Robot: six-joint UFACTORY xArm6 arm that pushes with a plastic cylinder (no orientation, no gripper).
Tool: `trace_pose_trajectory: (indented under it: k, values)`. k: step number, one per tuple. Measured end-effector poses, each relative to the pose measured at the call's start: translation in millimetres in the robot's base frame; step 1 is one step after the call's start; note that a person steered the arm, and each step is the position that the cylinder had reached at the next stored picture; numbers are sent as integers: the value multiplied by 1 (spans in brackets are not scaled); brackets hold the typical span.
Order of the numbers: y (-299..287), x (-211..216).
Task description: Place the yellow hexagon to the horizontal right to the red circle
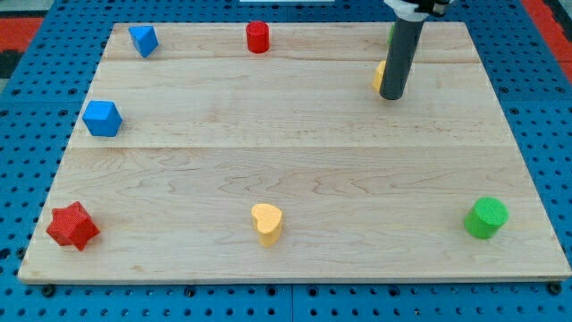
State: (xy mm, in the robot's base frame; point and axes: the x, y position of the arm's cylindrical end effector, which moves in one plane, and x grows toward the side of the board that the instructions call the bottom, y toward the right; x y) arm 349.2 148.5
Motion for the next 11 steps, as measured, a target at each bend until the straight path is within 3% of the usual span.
trace_pose_trajectory:
  k: [2, 3, 4, 6, 11]
  values:
    - [-10, -48]
    - [32, -47]
    - [38, -56]
    - [-35, -90]
    - [-75, -99]
